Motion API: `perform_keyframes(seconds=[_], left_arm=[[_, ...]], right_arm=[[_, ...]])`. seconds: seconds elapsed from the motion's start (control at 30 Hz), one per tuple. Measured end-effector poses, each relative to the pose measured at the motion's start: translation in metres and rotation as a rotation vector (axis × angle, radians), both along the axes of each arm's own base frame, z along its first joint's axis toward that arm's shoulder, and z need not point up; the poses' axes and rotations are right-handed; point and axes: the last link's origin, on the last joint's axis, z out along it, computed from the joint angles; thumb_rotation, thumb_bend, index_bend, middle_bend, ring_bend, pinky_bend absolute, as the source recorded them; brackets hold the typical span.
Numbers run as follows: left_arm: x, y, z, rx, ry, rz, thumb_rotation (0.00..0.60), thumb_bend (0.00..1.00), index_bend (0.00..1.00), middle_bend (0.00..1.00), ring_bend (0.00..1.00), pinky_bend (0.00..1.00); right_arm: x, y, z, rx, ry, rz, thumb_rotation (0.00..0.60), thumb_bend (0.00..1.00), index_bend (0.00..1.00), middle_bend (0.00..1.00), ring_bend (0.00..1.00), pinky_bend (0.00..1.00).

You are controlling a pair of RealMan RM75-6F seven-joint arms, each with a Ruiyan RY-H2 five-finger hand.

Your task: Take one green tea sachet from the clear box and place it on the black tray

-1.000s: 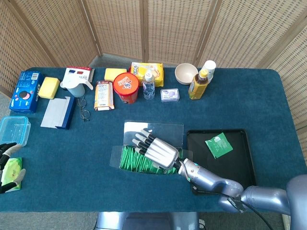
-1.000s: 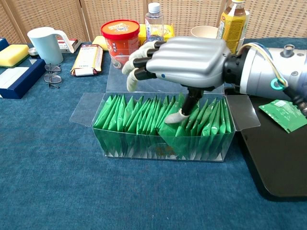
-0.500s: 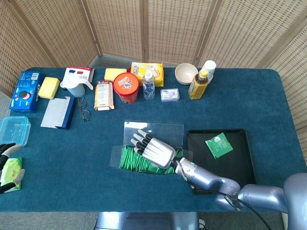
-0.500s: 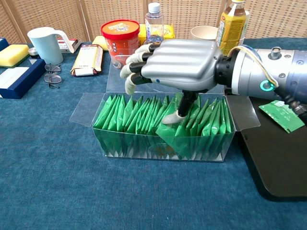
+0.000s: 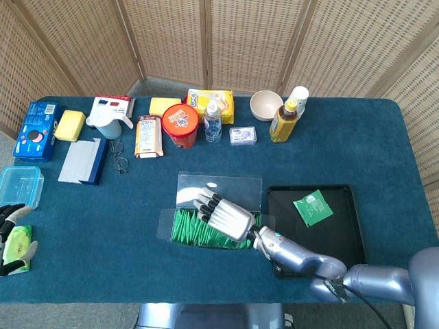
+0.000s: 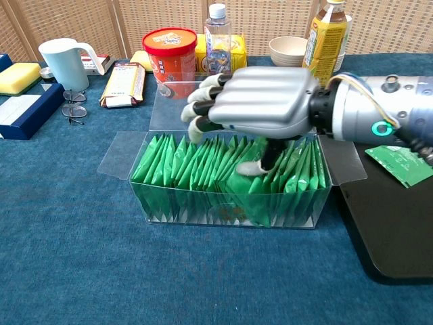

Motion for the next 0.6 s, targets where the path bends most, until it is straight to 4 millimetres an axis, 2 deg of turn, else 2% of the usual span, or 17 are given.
perform_keyframes(seconds=[0.3,0.6], left_arm=[[-0.0027,-0.0021,0.0006,0.002,-0.002,0.010,0.600,0.30,0.19,0.18,0.13,0.25],[-0.0033,-0.0022,0.0014,0.005,-0.003,0.009,0.600,0.30,0.19,0.18,0.13,0.25]], right_arm=[[0.0077,-0.0013,-0.0032,0.012,-0.045,-0.012,0.498,0.25,0.24,0.13,0.05,0.03],[0.0095,-0.0008,-0.0055,0.019,-0.086,-0.022,0.498,0.38,0.24,0.14,0.06,0.03]])
